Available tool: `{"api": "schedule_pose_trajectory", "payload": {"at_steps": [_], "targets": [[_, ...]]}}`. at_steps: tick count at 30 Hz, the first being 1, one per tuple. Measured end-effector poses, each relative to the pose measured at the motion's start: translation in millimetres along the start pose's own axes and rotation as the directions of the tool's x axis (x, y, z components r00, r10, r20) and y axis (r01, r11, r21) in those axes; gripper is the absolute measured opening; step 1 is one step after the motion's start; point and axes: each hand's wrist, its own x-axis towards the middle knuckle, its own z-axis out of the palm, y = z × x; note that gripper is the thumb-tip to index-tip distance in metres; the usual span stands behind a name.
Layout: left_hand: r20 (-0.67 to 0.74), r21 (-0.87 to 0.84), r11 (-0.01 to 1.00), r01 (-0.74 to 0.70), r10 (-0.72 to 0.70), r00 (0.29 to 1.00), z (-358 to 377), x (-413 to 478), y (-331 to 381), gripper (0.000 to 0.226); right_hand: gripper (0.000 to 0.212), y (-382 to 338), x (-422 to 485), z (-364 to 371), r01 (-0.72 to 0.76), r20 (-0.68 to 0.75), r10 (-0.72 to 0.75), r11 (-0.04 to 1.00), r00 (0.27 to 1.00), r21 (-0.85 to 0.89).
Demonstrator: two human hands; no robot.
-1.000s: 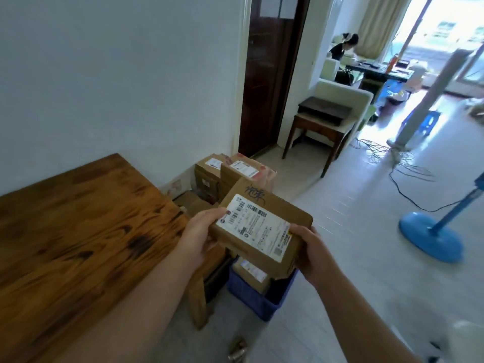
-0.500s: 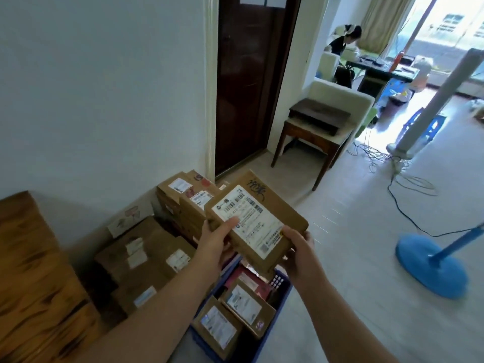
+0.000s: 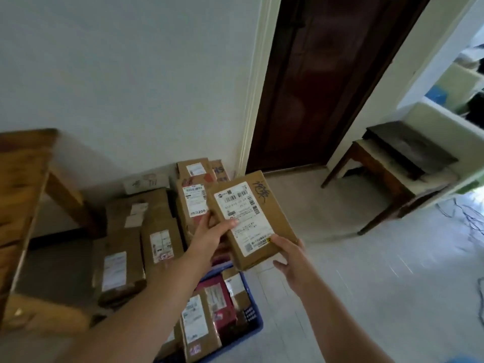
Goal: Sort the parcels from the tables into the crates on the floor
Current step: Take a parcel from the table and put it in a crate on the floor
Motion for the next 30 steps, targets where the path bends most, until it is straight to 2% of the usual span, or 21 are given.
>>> {"api": "schedule_pose_trajectory", "payload": {"at_steps": [3,6,10,15,20,23,25,30], "targets": [[-0.112,-0.008,1.0,-0.021,0.02,0.993,12,7,-4,0.051,0.022,-21,22,-13,0.002,0.102,0.02,0.977,0.995,-0.211],[-0.203,-0.005,1.0,0.005,-0.006,0.979,9,22,-6,0.051,0.026,-36,47,-8,0.05,0.208,0.022,0.941,0.978,-0.335],[-0.219,0.003,1.0,-0.003,0.003,0.976,8,51,-6,0.052,0.036,-48,80,3,0.162,0.26,-0.021,0.83,0.965,-0.534],[-0.169,0.049,0.999,0.023,-0.014,0.985,32,92,-3,0.036,0.033,-64,122,0,0.207,0.263,-0.041,0.733,0.964,-0.647],[-0.214,0.28,0.959,0.05,0.011,0.977,58,150,-8,0.032,0.035,-81,183,-7,0.166,0.211,-0.011,0.661,0.977,-0.732],[-0.275,0.393,0.916,0.085,0.028,0.961,75,198,-11,0.032,0.027,-92,239,-6,0.137,0.192,0.02,0.63,0.981,-0.764],[-0.351,0.474,0.874,0.111,0.071,0.934,83,233,-14,0.033,0.025,-98,281,-3,0.145,0.215,0.056,0.574,0.975,-0.806],[-0.552,0.507,0.802,0.317,0.019,0.834,79,298,-25,0.031,0.031,-89,358,14,0.113,0.265,0.261,0.482,0.928,-0.869]]}}
